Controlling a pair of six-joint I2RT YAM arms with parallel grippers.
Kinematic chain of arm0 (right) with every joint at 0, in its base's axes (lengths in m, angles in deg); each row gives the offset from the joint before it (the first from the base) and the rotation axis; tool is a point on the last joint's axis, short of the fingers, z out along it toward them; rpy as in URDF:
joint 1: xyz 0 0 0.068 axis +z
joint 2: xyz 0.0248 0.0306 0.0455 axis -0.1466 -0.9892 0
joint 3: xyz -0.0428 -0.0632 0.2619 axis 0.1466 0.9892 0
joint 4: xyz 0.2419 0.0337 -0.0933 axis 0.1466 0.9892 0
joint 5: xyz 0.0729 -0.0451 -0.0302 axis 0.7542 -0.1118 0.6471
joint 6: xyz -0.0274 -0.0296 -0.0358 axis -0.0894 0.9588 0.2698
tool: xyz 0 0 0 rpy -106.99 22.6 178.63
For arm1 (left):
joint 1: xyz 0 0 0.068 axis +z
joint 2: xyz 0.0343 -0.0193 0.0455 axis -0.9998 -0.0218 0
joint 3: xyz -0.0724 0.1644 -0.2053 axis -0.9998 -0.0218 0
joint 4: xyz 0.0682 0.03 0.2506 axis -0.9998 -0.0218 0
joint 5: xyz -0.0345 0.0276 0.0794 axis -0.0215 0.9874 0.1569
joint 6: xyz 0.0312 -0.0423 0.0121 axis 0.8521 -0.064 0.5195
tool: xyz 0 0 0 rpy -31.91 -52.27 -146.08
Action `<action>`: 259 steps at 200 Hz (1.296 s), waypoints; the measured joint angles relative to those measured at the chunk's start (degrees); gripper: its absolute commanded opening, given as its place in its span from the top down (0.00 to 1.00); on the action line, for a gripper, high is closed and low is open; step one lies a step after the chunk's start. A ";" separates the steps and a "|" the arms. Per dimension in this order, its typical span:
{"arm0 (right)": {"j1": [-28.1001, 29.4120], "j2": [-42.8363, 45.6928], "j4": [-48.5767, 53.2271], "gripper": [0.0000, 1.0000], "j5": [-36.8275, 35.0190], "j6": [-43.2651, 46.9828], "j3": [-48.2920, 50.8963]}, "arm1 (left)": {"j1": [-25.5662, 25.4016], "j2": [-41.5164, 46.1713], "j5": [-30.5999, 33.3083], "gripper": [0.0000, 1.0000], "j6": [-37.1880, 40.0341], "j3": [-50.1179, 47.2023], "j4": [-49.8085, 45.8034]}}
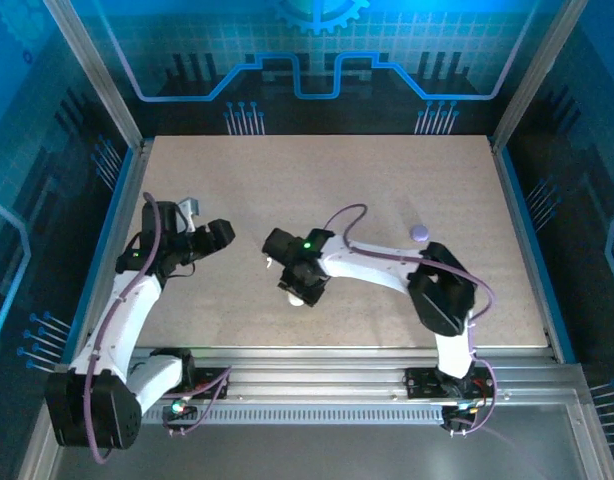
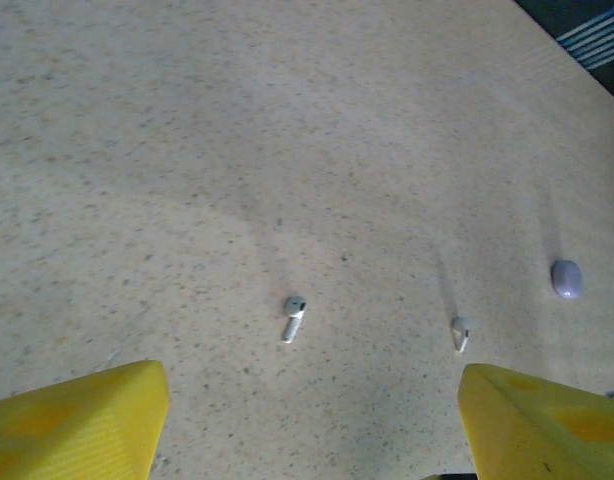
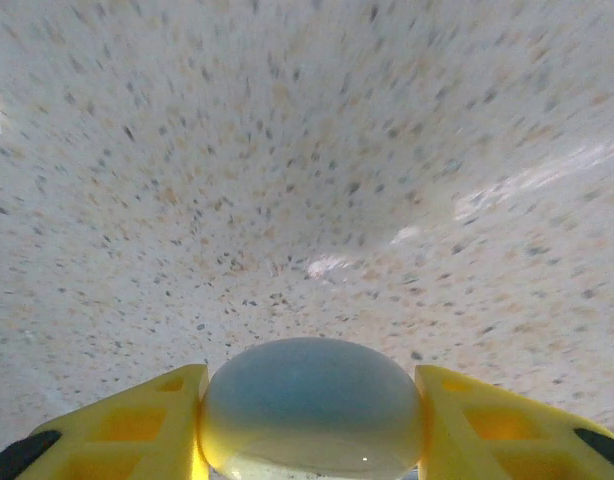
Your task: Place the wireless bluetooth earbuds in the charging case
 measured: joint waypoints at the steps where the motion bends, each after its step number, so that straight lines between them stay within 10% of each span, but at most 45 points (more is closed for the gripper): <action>1: -0.15 0.46 -0.20 0.54 -0.22 0.11 0.35 | -0.09 0.11 0.00 0.24 0.02 -0.07 0.15; 135: -17.11 30.01 -20.44 0.54 -5.14 21.81 25.73 | -29.92 -0.98 2.73 0.29 6.82 -10.14 29.53; 259: -21.24 38.07 -29.42 0.54 2.54 33.20 30.45 | -43.52 -10.10 1.95 0.33 20.59 -8.24 42.27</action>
